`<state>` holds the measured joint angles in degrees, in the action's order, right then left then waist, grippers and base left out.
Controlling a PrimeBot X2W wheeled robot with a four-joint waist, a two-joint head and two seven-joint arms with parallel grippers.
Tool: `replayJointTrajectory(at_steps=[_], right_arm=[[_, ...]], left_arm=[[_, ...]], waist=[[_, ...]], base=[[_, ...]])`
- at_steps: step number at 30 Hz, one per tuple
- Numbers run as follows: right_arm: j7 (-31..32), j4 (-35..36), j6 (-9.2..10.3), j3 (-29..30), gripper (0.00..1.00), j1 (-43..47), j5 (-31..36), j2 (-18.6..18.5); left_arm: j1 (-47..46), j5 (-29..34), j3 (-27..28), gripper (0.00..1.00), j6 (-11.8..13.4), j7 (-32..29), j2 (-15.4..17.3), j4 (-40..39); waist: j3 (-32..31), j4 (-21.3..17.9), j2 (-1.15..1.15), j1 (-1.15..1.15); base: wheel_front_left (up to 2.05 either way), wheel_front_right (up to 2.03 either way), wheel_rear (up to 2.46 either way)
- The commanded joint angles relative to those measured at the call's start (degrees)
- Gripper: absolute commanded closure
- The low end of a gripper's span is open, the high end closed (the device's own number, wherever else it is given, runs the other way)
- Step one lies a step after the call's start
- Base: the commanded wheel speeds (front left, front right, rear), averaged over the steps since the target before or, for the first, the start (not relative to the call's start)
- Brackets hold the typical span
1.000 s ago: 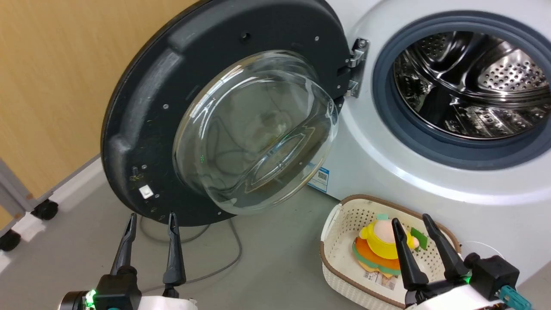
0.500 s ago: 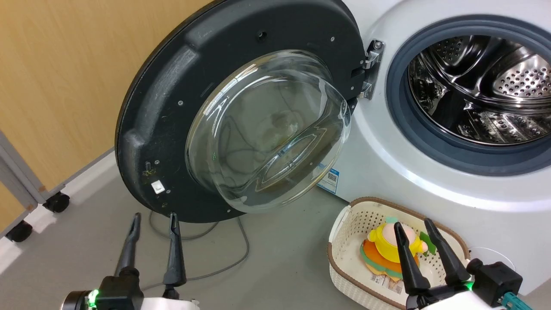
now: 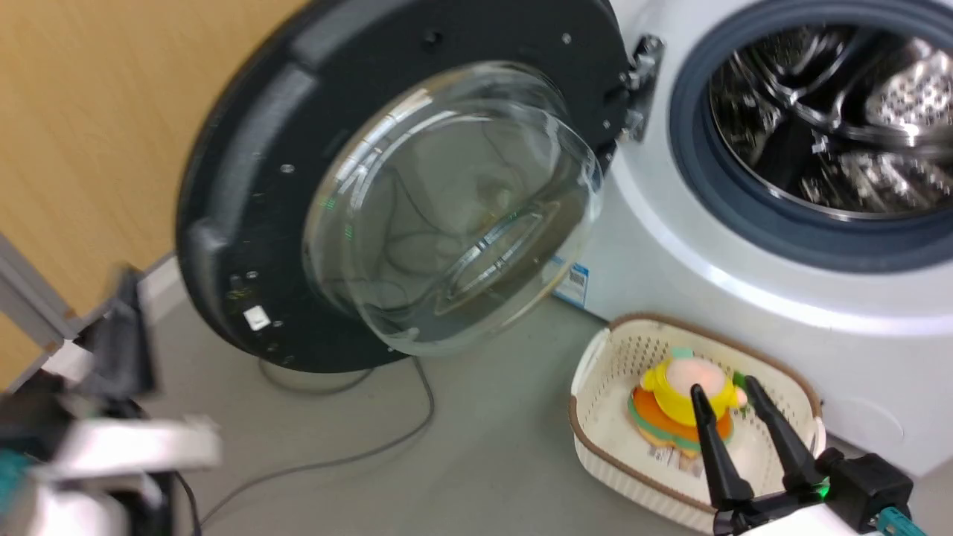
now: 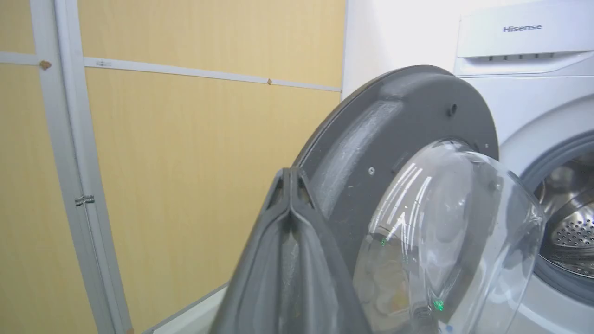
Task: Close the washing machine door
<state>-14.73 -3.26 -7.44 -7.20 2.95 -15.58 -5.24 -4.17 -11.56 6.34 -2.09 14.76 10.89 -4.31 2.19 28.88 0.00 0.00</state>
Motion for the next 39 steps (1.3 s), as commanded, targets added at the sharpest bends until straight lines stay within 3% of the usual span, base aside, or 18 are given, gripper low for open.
replayJointTrajectory(at_steps=[1,5,8,13,20,31,36,39], right_arm=[[-0.3,0.3,-0.05,0.2,0.00,-0.3,0.4,-0.7],[-0.3,0.4,-0.05,0.1,0.00,-1.1,0.4,-1.4],[-0.3,0.5,-0.05,0.0,0.00,-1.7,0.3,-1.9],[-0.3,0.5,-0.05,-0.6,0.00,-2.9,0.2,-2.7],[-0.3,0.3,-0.05,-0.8,0.00,-4.1,0.0,-3.3],[-0.3,-0.3,-0.05,0.6,0.00,-4.2,-0.4,-2.7],[-0.3,-0.6,-0.05,1.2,0.00,-3.8,-0.5,-2.1],[-0.3,-0.8,-0.05,3.3,0.00,-2.7,-1.0,-1.1]], left_arm=[[-3.9,-3.3,2.4,1.00,-0.9,-0.4,1.4,1.7],[-11.7,-11.5,7.9,1.00,-2.1,-3.9,4.2,7.1],[-18.0,-21.4,12.6,1.00,-2.4,-8.9,4.0,13.2],[-25.9,-32.4,18.6,1.00,-1.7,-16.1,6.0,23.4],[-33.1,-45.9,24.1,1.00,-0.4,-27.6,6.2,34.8],[-31.8,-52.4,21.2,1.00,-4.1,-38.9,3.5,35.9],[-28.3,-54.0,18.6,1.00,-4.8,-43.7,1.7,32.5],[-22.7,-55.5,16.4,1.00,-5.1,-47.4,-1.3,26.6]], waist=[[2.1,-1.5,0.00,0.00],[4.1,-2.9,0.00,0.00],[5.3,-3.7,0.00,0.00],[6.8,-5.0,0.00,0.00],[7.9,-6.0,0.00,0.00],[6.6,-5.8,0.00,0.00],[4.7,-5.7,0.00,0.00],[2.2,-5.7,0.00,0.00]], base=[[0.00,0.00,0.00],[0.00,0.00,0.00],[0.00,0.00,0.00],[0.00,0.00,0.00],[0.00,0.00,0.00],[0.00,0.00,0.00],[0.00,0.00,0.00],[0.00,0.00,0.00]])
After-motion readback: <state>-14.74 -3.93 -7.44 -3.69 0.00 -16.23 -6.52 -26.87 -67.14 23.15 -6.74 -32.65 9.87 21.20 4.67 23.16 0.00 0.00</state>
